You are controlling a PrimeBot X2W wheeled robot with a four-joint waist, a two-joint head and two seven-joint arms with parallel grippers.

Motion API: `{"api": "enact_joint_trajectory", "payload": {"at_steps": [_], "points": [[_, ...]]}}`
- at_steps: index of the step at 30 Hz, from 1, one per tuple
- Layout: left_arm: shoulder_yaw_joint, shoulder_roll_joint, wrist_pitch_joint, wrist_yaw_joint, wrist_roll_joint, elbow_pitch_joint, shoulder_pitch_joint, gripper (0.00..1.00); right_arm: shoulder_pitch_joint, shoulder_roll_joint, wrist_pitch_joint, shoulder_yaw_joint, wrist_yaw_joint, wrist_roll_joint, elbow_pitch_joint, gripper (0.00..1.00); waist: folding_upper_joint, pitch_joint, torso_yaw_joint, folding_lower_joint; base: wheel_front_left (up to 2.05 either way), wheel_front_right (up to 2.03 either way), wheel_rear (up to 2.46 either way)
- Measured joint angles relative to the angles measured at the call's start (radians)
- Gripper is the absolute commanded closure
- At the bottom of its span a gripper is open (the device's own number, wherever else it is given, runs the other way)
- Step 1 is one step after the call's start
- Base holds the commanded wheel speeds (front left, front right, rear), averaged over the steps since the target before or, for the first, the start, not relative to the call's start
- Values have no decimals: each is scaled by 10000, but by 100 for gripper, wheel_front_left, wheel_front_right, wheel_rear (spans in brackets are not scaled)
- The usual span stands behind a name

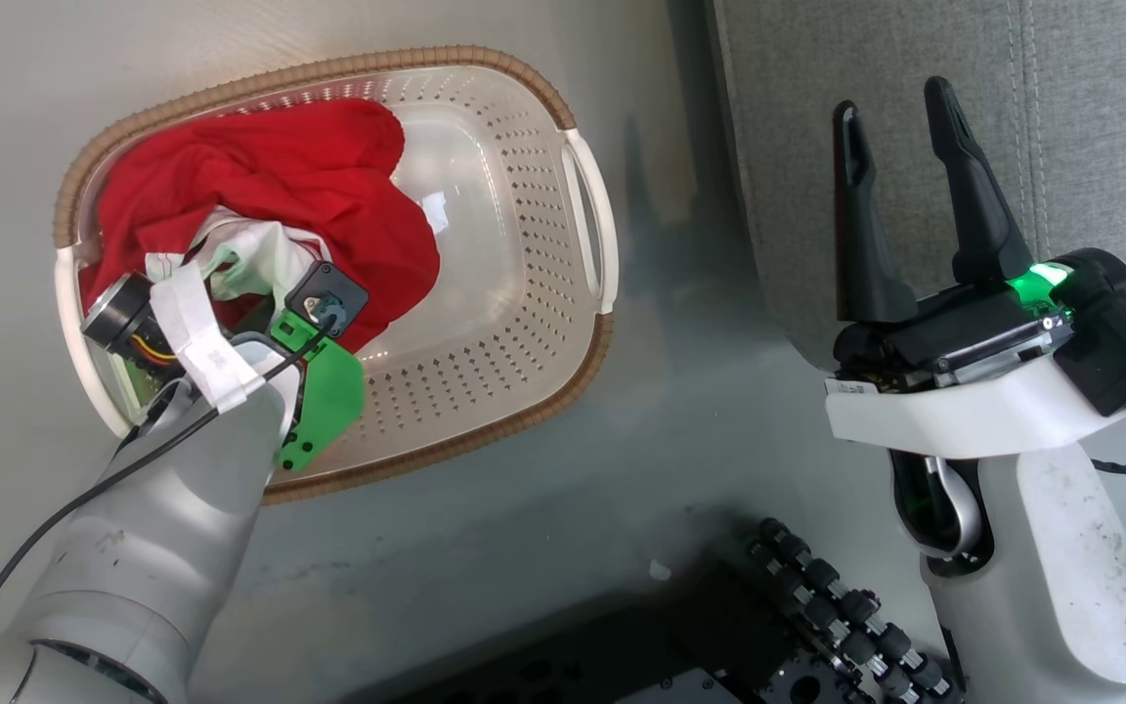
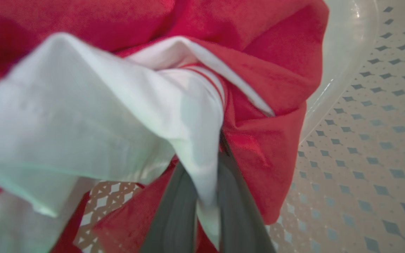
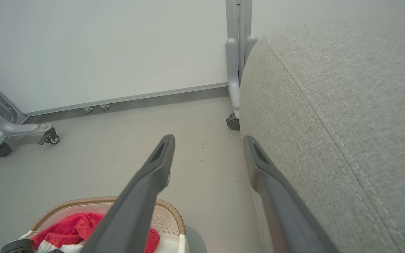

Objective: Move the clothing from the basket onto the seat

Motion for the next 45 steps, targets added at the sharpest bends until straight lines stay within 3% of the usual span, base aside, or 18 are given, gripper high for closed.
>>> {"api": "enact_joint_trajectory", "payload": {"at_steps": [6,14,22,36,45], "points": [[25,-100,-796,-249,-261,-12,128,100,76,4,0,-2,0,-249,341,0,0,-474,135,-1,0,0,0],[362,-639,-2008,-493,-991,-213,970,100,646,10,0,-52,0,-617,849,0,0,-1671,439,-1,0,0,0],[773,-832,-2420,-589,-1710,-1377,1928,100,1316,13,0,-307,0,-767,1221,0,0,-3168,850,-1,0,0,0],[1979,-100,-2464,-238,-1994,-6844,4108,100,2604,12,125,-769,0,-899,1377,0,0,-5624,1780,-2,0,0,0],[2940,153,-2464,-268,-2073,-10123,5048,100,3279,12,533,-940,0,-909,1032,0,0,-6850,2309,-2,0,0,0]]}}
